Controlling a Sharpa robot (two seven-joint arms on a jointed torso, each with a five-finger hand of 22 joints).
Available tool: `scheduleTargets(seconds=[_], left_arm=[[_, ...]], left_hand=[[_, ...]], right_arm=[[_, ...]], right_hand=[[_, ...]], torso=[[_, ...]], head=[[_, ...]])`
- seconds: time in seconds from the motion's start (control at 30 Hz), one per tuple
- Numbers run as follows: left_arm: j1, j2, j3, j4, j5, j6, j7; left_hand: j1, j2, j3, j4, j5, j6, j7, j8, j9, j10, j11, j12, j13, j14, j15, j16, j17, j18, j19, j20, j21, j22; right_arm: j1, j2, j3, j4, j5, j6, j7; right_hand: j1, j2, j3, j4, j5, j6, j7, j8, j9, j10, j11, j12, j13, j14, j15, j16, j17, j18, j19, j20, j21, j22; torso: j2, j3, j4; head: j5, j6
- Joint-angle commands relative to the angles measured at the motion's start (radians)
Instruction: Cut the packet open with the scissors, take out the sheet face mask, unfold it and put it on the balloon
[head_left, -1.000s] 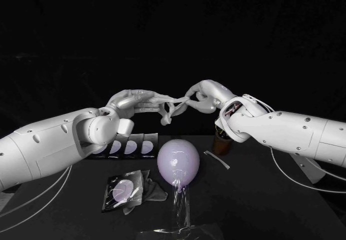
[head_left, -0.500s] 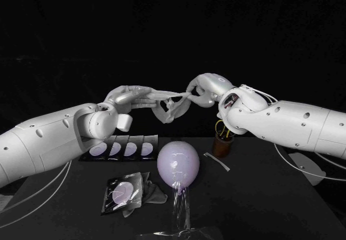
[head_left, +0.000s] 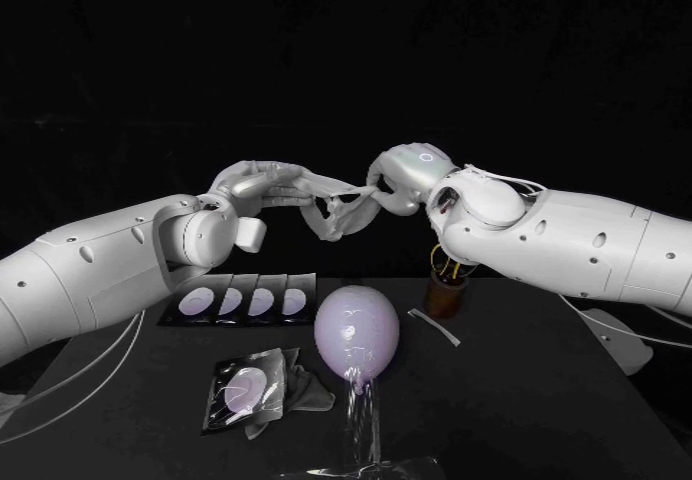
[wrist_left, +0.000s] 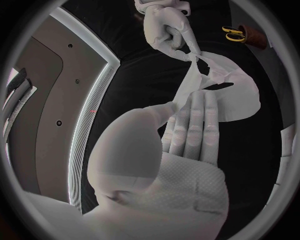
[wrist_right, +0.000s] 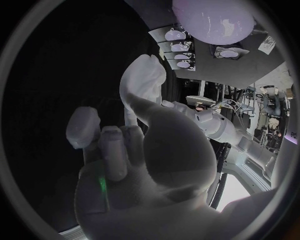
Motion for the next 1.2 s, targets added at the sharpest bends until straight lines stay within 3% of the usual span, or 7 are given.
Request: scheduleTargets(seconds=[0.03, 0.27, 0.43, 0.73, 0.8, 0.83, 1.2], left_arm=[[0.01, 0.004, 0.001, -0.005, -0.027, -0.032, -0.019], [0.039, 0.011, 0.001, -0.03, -0.105, -0.047, -0.03], [0.051, 0.013, 0.0, -0.045, -0.21, -0.043, -0.033], [0.056, 0.023, -0.001, -0.054, -0.328, -0.048, -0.025], [0.057, 0.026, -0.001, -0.057, -0.335, -0.057, -0.023], [0.057, 0.028, -0.001, -0.058, -0.338, -0.062, -0.021], [0.057, 0.042, -0.001, -0.071, -0.349, -0.118, 0.007]], left_hand=[[-0.003, 0.007, 0.0, -0.006, 0.003, 0.008, -0.001, 0.005, 0.1, 0.007, -0.001, -0.004, 0.001, 0.001, -0.007, 0.002, 0.001, 0.015, -0.004, 0.0, 0.007, 0.002], [-0.003, 0.007, 0.0, -0.007, 0.003, 0.008, -0.001, 0.005, 0.1, 0.007, -0.001, -0.004, 0.001, 0.002, -0.007, 0.002, 0.001, 0.015, -0.004, 0.0, 0.008, 0.002], [-0.004, 0.006, 0.0, -0.007, 0.003, 0.009, -0.002, 0.005, 0.1, 0.008, -0.001, -0.004, 0.001, 0.002, -0.007, 0.002, 0.001, 0.014, -0.005, 0.0, 0.009, 0.003], [-0.005, 0.004, -0.001, -0.009, 0.003, 0.01, -0.002, 0.005, 0.101, 0.009, -0.002, -0.004, 0.001, 0.002, -0.007, 0.002, 0.002, 0.014, -0.008, 0.001, 0.01, 0.004], [-0.007, 0.003, 0.001, -0.01, 0.003, 0.011, -0.003, 0.004, 0.102, 0.01, -0.002, -0.004, 0.001, 0.003, -0.008, 0.002, 0.002, 0.008, -0.026, 0.005, 0.005, 0.004], [-0.011, 0.004, 0.006, -0.011, 0.003, 0.013, -0.004, 0.002, 0.103, 0.012, -0.003, -0.005, 0.001, 0.005, -0.009, 0.003, 0.004, -0.004, -0.064, 0.016, -0.01, -0.001], [-0.015, 0.004, 0.008, -0.015, 0.003, 0.015, -0.004, -0.002, 0.107, 0.014, -0.003, -0.006, 0.001, 0.006, -0.009, 0.001, 0.006, -0.002, -0.07, 0.016, 0.003, 0.009]], right_arm=[[0.002, 0.004, 0.001, 0.0, -0.129, 0.042, -0.071], [0.004, 0.008, 0.0, 0.001, -0.198, 0.041, -0.112], [0.01, 0.008, 0.0, -0.003, -0.219, 0.03, -0.129], [0.04, 0.015, 0.001, -0.009, -0.272, 0.017, -0.139], [0.046, 0.02, 0.001, -0.014, -0.282, 0.019, -0.138], [0.049, 0.023, 0.001, -0.017, -0.288, 0.02, -0.138], [0.07, 0.045, 0.0, -0.027, -0.361, 0.033, -0.14]], right_hand=[[-0.001, -0.013, 0.007, -0.003, 0.007, 0.005, 0.0, 0.008, 0.026, 0.079, -0.008, 0.007, 0.226, 0.104, -0.009, 0.006, 0.263, -0.015, 0.008, -0.001, 0.005, 0.003], [0.001, -0.021, 0.016, -0.006, 0.007, 0.009, -0.002, 0.015, 0.029, 0.084, -0.011, 0.015, 0.233, 0.104, -0.011, 0.006, 0.263, -0.018, 0.02, -0.004, 0.021, 0.015], [0.0, -0.024, 0.019, -0.005, 0.007, 0.01, -0.003, 0.017, 0.03, 0.086, -0.011, 0.017, 0.235, 0.104, -0.011, 0.006, 0.263, -0.019, 0.023, -0.005, 0.026, 0.018], [-0.005, -0.032, 0.025, -0.001, 0.007, 0.012, -0.005, 0.022, 0.031, 0.088, -0.013, 0.02, 0.237, 0.104, -0.012, 0.006, 0.263, -0.021, 0.028, -0.007, 0.031, 0.022], [-0.006, -0.034, 0.027, 0.0, 0.007, 0.012, -0.006, 0.024, 0.032, 0.088, -0.014, 0.02, 0.238, 0.104, -0.013, 0.006, 0.263, -0.021, 0.03, -0.008, 0.032, 0.023], [-0.006, -0.034, 0.027, 0.001, 0.007, 0.013, -0.006, 0.024, 0.032, 0.088, -0.014, 0.021, 0.238, 0.104, -0.013, 0.006, 0.263, -0.022, 0.03, -0.008, 0.033, 0.024], [-0.009, -0.039, 0.031, 0.004, 0.007, 0.014, -0.009, 0.027, 0.033, 0.089, -0.016, 0.022, 0.239, 0.104, -0.014, 0.006, 0.263, -0.022, 0.033, -0.009, 0.035, 0.026]], torso=[[0.0, 0.0002, 0.0005], [0.0, 0.0007, 0.001], [0.0, 0.0003, 0.0008], [0.0, -0.0001, -0.0004], [0.0, 0.0, -0.0012], [0.0, 0.0002, -0.0018], [0.001, 0.0007, -0.0007]], head=[[0.0, 0.001], [0.0, 0.005], [-0.001, 0.006], [-0.003, 0.008], [-0.004, 0.01], [-0.005, 0.011], [-0.01, 0.013]])
